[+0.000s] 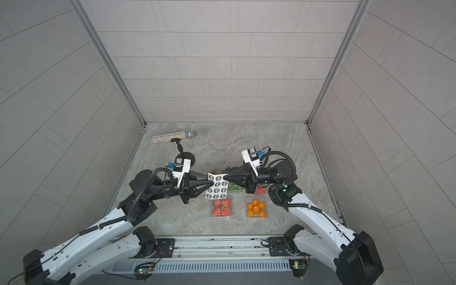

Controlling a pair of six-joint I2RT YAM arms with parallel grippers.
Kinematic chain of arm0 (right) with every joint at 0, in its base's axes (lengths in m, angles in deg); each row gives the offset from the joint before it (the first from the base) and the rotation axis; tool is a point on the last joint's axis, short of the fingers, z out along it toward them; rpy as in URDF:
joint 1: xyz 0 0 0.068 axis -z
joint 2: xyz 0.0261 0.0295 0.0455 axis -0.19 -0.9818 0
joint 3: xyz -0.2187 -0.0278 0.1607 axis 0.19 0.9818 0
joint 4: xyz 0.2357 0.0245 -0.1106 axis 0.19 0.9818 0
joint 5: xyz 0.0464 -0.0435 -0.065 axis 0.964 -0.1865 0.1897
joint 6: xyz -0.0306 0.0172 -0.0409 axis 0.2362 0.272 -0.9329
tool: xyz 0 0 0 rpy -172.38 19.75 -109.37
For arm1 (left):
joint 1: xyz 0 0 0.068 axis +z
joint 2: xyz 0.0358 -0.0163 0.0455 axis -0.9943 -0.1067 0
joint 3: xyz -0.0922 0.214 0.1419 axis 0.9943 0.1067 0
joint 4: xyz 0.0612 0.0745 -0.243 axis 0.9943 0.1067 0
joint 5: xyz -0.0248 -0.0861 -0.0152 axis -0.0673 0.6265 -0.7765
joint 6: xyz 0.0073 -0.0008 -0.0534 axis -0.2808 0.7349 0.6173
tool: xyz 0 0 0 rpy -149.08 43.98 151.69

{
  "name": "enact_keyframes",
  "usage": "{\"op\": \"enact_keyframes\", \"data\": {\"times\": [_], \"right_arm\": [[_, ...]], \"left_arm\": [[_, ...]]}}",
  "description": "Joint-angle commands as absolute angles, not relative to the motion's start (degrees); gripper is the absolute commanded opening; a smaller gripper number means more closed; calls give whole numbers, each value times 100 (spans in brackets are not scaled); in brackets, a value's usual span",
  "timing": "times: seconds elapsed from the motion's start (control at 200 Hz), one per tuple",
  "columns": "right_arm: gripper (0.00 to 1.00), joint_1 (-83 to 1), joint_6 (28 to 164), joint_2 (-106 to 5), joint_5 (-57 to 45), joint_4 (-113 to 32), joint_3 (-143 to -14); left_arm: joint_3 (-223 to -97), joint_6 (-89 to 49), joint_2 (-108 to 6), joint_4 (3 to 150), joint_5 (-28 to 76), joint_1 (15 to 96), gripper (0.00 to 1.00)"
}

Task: Label fruit boxes
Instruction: Tear off the label from the label sticker.

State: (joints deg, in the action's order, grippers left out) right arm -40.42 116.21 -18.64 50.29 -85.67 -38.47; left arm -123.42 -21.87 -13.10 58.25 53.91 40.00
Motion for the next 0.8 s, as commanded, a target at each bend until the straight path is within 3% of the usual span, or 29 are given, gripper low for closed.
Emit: {"op": "enact_keyframes", "data": {"times": [0.0,0.065,0.165,0.24,0.325,0.38,0.55,0.795], "right_arm": [[2,-4057,11437,-1705,4977,-8449,-3936],[2,-4055,11370,-1656,4924,-8322,-3927],[5,-4059,11337,-1554,4795,-8229,-3876],[17,-4062,11340,-1513,4721,-8218,-3844],[39,-4072,11365,-1457,4517,-8220,-3820],[46,-4075,11441,-1431,4322,-8332,-3621],[50,-4135,11968,-1643,3875,-9273,-3320],[59,-4203,12569,-2136,4029,-10271,-3381]], "left_arm": [[-12225,-2183,-1276,5669,5418,4019,15],[-12179,-2133,-1257,5611,5384,4019,0],[-12135,-2097,-1234,5607,5344,4019,0],[-12095,-2047,-1236,5556,5284,4019,0],[-12022,-1900,-1240,5368,5214,4017,0],[-11990,-1829,-1242,5245,5183,4019,0],[-11831,-1512,-1239,4644,5375,4019,0],[-11739,-1276,-1279,4239,5705,4018,0]]}}
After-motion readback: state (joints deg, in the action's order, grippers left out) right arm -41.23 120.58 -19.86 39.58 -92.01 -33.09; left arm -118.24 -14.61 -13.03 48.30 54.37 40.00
